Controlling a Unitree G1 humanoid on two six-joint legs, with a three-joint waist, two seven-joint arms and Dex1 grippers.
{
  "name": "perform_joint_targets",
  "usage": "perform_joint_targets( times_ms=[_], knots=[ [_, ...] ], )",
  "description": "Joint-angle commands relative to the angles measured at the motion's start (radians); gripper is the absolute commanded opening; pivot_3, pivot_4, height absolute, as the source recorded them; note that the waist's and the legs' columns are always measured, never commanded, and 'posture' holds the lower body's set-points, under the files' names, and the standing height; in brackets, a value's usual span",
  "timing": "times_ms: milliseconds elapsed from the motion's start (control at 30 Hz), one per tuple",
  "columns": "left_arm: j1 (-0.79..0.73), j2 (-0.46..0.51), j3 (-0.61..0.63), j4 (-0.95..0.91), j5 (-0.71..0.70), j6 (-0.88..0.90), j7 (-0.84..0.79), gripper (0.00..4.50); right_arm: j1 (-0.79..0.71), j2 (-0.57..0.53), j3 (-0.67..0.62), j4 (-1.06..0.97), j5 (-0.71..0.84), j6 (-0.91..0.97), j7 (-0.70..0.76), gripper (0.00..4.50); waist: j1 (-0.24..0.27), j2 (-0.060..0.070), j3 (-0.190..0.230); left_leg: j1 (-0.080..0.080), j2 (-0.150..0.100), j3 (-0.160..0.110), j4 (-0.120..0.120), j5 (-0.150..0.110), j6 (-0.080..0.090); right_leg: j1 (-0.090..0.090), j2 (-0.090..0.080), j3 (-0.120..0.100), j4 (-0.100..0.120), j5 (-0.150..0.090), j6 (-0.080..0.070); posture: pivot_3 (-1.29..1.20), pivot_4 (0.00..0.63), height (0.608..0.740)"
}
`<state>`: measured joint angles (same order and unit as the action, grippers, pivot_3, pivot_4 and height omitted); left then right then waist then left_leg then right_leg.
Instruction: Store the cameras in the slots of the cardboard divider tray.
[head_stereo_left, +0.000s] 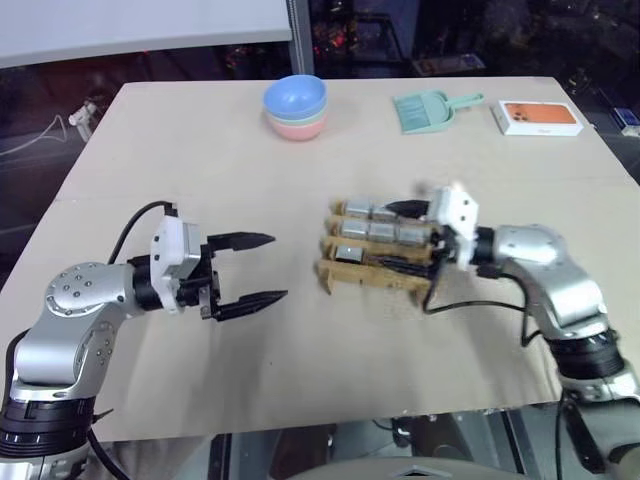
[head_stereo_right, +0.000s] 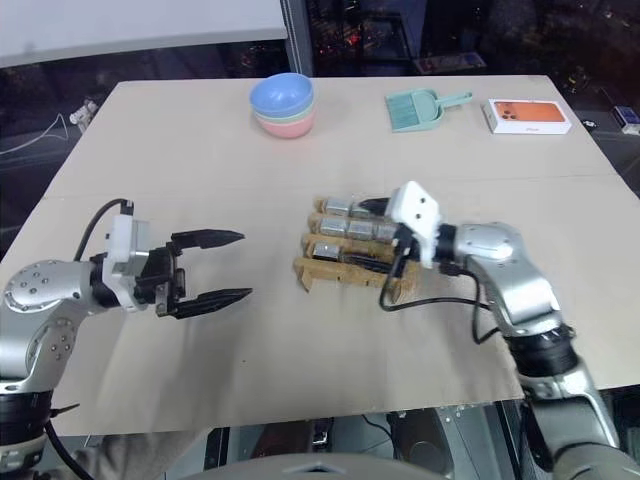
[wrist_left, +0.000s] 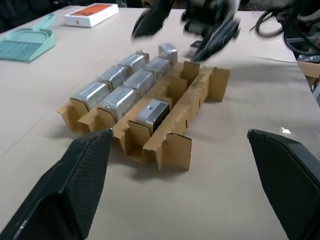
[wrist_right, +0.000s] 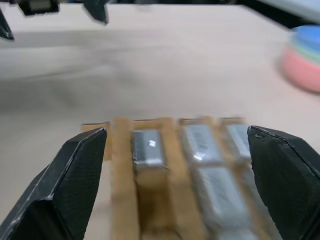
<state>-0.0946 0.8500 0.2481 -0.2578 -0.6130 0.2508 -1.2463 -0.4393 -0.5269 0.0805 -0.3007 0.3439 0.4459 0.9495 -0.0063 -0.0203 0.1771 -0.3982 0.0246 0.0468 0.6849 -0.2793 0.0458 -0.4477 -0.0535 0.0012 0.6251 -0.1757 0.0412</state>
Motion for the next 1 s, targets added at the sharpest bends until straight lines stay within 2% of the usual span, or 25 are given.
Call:
perform_joint_targets(
  times_ms=[33,200,267,400,533,700,800,1000],
  knots=[
    [-0.036,0.004,0.009,-0.019,-0.023,-0.003,-0.007,4.50,0.058,-0.070,-0.143,-0.087,0.070,0.057,-0.033,4.45,0.002,0.000,0.000,0.000,0.000,0.000,0.000,0.000,0.000,0.000,0.000,0.000,0.000,0.000,0.000,0.00,0.150,0.740],
    [-0.077,0.001,-0.014,-0.007,-0.023,0.000,-0.018,4.50,0.186,-0.177,-0.303,-0.037,0.069,0.073,-0.068,4.45,0.001,0.000,0.000,0.001,0.000,0.001,0.000,0.000,0.000,0.000,0.000,0.000,0.000,0.000,-0.001,0.00,0.150,0.740],
    [-0.089,0.002,-0.018,0.000,-0.021,-0.001,-0.024,4.50,0.241,-0.189,-0.348,-0.020,0.063,0.090,-0.110,4.45,0.001,0.000,0.000,0.001,0.000,0.001,0.000,0.000,0.000,0.000,0.000,0.001,0.000,0.000,-0.001,0.00,0.150,0.740],
    [-0.101,-0.001,-0.023,0.000,-0.022,0.001,-0.028,4.50,0.344,-0.078,-0.458,-0.027,0.134,0.183,-0.268,4.45,-0.002,-0.001,0.000,0.001,0.000,0.001,0.000,0.000,0.000,0.000,0.001,0.001,0.000,0.000,0.000,0.00,0.150,0.740],
    [-0.102,-0.003,-0.029,0.002,-0.018,-0.001,-0.034,4.50,0.364,0.025,-0.531,-0.019,0.196,0.239,-0.387,4.45,-0.006,-0.001,-0.001,0.002,0.000,0.002,0.000,0.000,0.000,0.000,0.001,0.004,0.001,0.000,0.000,0.00,0.150,0.740],
    [-0.112,0.004,-0.024,0.001,-0.021,0.005,-0.041,4.50,0.464,0.044,-0.429,-0.030,0.076,0.134,-0.430,4.45,-0.003,-0.001,-0.001,0.002,0.000,0.002,0.000,0.000,0.000,0.000,0.001,0.004,0.001,0.000,0.000,0.00,0.150,0.740],
    [-0.112,0.008,-0.022,0.000,-0.021,0.008,-0.044,4.50,0.510,0.093,-0.362,0.020,-0.030,0.045,-0.512,4.45,-0.005,-0.001,-0.001,0.002,0.000,0.002,0.000,0.000,0.000,0.000,0.001,0.003,0.001,-0.001,0.000,0.00,0.150,0.740],
    [-0.118,0.013,-0.021,0.003,-0.020,0.012,-0.049,4.50,0.503,0.156,-0.342,0.100,-0.080,-0.061,-0.571,4.45,-0.007,-0.004,-0.003,0.003,0.000,0.001,0.000,0.000,0.000,0.001,0.001,0.005,0.001,-0.003,0.001,0.00,0.150,0.740]
  ],
)
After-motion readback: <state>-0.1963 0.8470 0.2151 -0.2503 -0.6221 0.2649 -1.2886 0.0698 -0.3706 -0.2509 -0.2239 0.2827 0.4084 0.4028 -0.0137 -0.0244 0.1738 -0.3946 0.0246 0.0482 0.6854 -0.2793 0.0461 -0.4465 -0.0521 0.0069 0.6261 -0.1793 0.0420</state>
